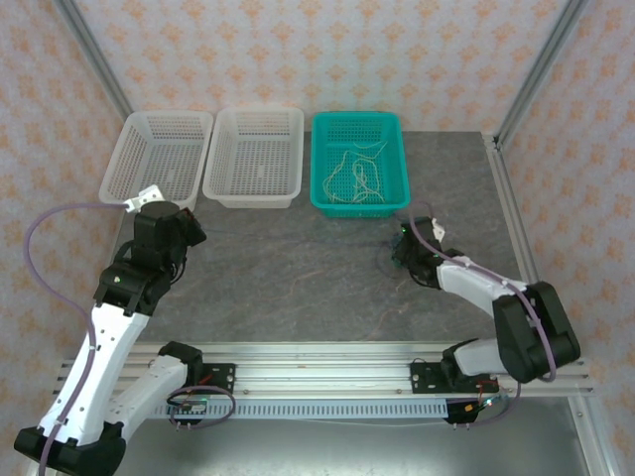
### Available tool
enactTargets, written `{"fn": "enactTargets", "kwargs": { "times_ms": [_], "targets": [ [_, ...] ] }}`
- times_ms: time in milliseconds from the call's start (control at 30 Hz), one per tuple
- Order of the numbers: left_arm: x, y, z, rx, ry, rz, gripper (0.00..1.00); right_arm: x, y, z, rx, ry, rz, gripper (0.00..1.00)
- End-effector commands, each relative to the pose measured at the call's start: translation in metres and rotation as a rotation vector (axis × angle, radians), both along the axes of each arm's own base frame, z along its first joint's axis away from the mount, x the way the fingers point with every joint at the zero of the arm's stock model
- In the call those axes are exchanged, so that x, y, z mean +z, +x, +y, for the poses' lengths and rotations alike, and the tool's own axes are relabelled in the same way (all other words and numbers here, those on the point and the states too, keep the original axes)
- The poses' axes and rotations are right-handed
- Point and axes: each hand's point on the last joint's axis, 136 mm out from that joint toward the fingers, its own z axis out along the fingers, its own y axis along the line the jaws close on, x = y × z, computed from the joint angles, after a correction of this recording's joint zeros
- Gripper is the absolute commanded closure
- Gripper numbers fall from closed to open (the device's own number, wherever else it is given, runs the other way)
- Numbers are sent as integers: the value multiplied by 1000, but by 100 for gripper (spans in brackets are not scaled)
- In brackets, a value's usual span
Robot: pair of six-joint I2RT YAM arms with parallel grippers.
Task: Untangle the cables
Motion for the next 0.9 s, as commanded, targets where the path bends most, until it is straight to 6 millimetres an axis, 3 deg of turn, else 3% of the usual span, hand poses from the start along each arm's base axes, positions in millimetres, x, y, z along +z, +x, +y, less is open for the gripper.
{"fn": "enactTargets", "kwargs": {
  "times_ms": [0, 100, 333, 533, 633, 733, 867],
  "targets": [
    [12, -2, 4, -2, -5, -32, 100, 0, -20, -47, -205, -89, 60, 80],
    [11, -4, 10, 23, 7, -22, 100, 8, -24, -64, -297, -102, 65, 76],
    [6, -7, 16, 53, 26, -1, 100, 0, -39, -91, -457, -80, 117, 73],
    [2, -7, 15, 34, 35, 20, 100, 19, -30, -89, -386, -80, 48, 68],
    [-5, 0, -1, -41, -10, 15, 100, 40, -7, -52, -181, 59, -77, 58],
    [-19, 11, -21, -122, -80, 20, 100, 65, 5, 10, 111, 282, -201, 41],
    [-37, 16, -27, -124, -124, 65, 100, 70, -1, 36, 226, 258, -170, 30]
  ]
}}
